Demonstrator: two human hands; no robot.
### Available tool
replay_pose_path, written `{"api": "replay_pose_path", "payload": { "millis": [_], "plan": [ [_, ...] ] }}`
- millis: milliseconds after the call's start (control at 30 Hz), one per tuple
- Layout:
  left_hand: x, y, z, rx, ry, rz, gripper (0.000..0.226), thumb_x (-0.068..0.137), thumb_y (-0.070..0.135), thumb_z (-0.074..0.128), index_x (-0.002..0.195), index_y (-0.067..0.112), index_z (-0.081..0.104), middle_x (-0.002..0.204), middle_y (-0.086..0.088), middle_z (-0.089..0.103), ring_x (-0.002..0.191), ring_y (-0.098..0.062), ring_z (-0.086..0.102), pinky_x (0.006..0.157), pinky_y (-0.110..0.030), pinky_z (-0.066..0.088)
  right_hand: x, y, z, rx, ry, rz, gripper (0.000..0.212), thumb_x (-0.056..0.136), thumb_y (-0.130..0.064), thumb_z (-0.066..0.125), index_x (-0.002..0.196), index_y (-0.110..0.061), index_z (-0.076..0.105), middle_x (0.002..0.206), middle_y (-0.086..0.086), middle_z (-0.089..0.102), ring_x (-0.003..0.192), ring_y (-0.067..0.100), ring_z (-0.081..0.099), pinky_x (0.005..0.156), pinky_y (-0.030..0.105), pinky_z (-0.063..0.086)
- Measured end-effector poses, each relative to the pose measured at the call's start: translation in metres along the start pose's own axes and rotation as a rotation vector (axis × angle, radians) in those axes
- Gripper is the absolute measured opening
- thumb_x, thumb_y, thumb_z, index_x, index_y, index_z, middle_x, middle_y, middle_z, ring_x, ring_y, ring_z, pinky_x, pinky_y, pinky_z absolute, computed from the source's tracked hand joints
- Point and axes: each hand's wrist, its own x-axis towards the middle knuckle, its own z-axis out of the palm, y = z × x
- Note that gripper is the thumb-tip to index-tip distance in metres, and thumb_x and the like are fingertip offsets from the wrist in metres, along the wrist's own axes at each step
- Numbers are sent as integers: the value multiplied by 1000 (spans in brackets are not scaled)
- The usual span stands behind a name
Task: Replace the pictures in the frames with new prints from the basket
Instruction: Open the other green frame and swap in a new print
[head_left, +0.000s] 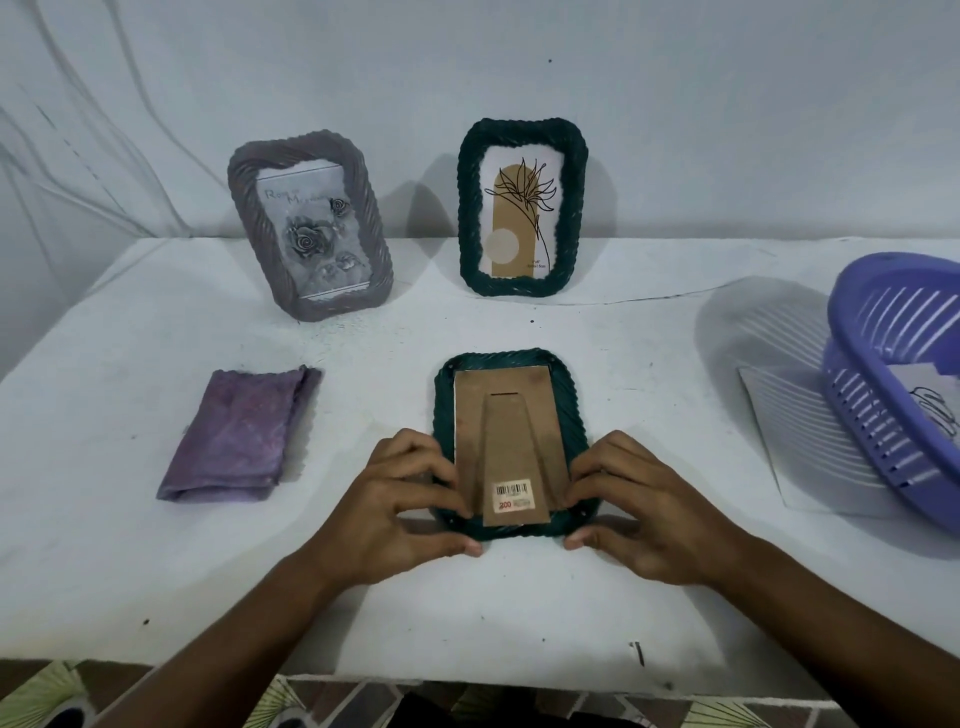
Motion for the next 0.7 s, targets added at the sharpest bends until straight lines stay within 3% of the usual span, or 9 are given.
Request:
{"api": "replay_pose_path", "payload": {
  "millis": [400, 533, 633, 700],
  "plan": [
    [2, 2, -1, -96, -46, -86, 21, 65, 43, 84, 75, 26, 77, 91, 8, 59, 97, -19, 53, 79, -38, 46, 0, -5, 1, -49, -16, -58, 16, 86, -32, 70, 93, -18, 70, 101, -5, 61, 95, 15, 52, 75, 30, 46],
    [5, 7, -9, -143, -34, -228, 27, 70, 53, 76, 82, 30, 66, 101, 12, 52, 103, -19, 52, 84, -34, 47, 6, 1, -5, 111, 50, 135, 29, 88, -37, 63, 114, -25, 61, 111, -9, 55, 107, 13, 49, 87, 25, 43],
    [22, 20, -2, 46, 104, -337, 35, 77, 64, 58, 86, 30, 55, 93, 17, 51, 97, -9, 48, 81, -29, 42, 23, 17, -5, 68, 167, 352, 30, 89, -39, 53, 118, -32, 54, 114, -12, 52, 110, 6, 44, 93, 24, 42],
    [36, 33, 10, 174, 161, -438, 39, 77, 67, 53, 88, 29, 50, 90, 17, 48, 91, -4, 44, 78, -24, 42, 34, 28, 0, 17, 208, 456, 28, 92, -31, 52, 119, -27, 55, 115, -9, 53, 110, 8, 43, 94, 27, 42]
  ]
}}
